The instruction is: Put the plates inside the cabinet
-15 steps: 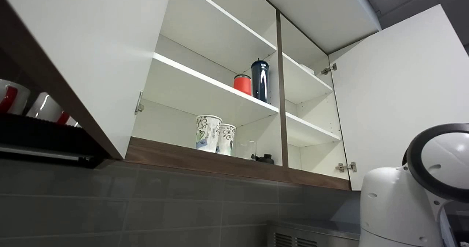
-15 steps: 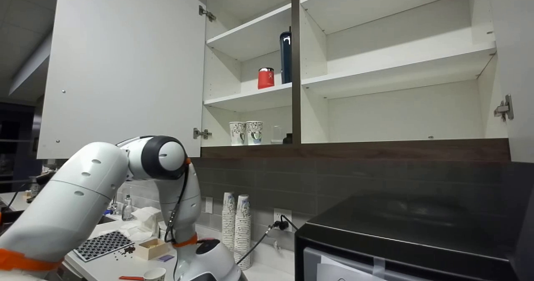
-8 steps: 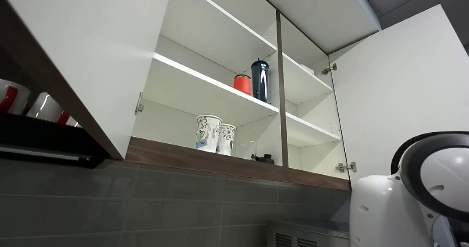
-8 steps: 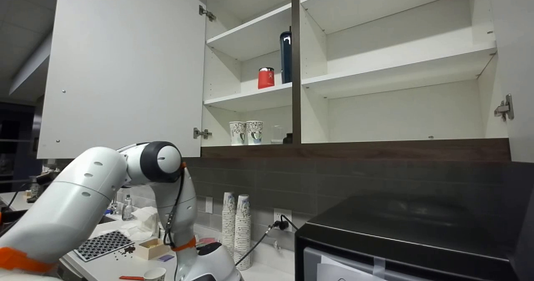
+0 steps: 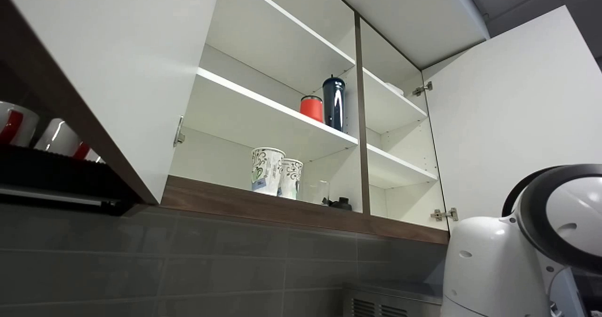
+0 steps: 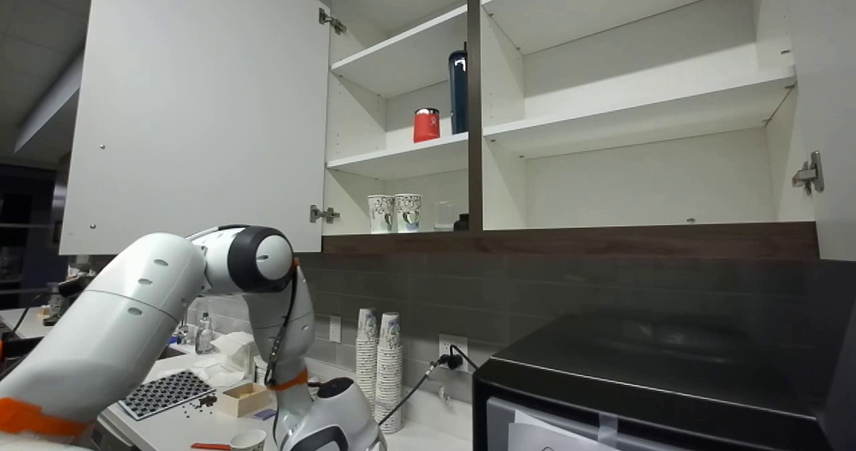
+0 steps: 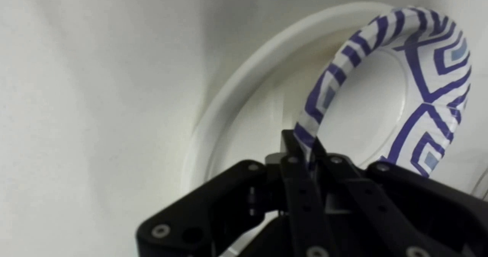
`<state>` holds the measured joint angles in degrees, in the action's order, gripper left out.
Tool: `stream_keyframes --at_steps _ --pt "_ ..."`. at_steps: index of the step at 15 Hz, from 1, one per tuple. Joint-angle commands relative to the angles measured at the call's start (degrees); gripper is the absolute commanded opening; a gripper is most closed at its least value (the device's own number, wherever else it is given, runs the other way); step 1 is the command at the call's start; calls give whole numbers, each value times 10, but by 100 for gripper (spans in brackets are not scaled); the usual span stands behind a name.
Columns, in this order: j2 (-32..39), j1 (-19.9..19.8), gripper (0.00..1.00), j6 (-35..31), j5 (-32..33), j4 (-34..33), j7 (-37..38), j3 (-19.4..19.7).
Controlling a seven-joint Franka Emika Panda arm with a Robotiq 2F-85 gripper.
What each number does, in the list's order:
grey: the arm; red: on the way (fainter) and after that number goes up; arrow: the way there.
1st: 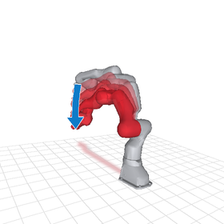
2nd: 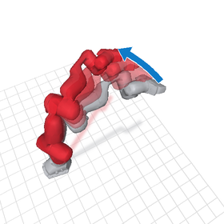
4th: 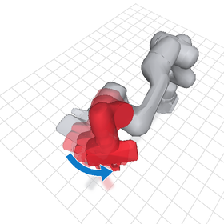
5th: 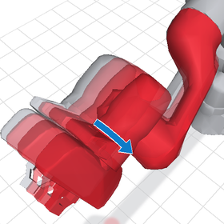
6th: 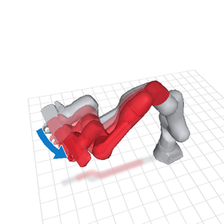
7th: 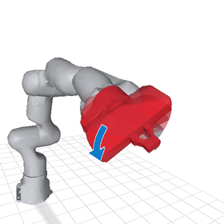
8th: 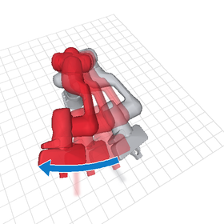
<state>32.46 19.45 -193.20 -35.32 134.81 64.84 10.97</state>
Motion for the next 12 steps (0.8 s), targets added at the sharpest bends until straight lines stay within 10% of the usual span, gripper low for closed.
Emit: stream_keyframes --at_steps 1,5,6,8,9,12 --pt "-19 -54 2 37 38 -6 -49 -64" --pt "-15 -73 2 80 69 -10 -78 -85" --pt "-14 -66 15 79 68 -9 -79 -76" --pt "-21 -69 4 61 65 -2 -83 -77" --pt "-29 -75 36 53 64 2 -89 -85" --pt "-54 -93 40 40 82 18 -124 -109"
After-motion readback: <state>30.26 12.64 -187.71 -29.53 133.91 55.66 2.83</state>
